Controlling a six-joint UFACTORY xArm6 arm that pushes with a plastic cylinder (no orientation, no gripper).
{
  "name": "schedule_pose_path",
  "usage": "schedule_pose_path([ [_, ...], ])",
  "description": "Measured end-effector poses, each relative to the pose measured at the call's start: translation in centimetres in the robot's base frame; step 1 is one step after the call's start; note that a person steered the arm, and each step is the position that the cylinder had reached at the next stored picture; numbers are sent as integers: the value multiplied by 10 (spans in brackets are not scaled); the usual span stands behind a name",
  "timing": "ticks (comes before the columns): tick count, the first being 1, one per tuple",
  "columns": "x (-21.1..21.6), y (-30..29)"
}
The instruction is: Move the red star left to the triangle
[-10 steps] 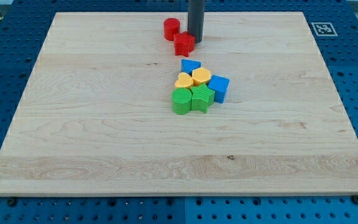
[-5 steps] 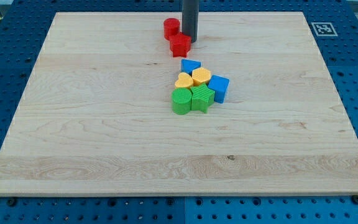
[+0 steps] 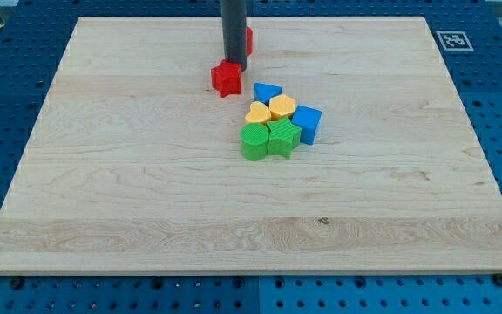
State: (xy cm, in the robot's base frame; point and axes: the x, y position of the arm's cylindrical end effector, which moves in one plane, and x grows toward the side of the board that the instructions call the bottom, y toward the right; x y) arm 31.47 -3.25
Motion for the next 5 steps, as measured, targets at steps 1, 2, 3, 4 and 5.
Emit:
schedule_pose_path([
  [1,14,-14],
  [2,17,-21],
  [3,18,-23],
  [4,19,-45],
  [5,34,-45],
])
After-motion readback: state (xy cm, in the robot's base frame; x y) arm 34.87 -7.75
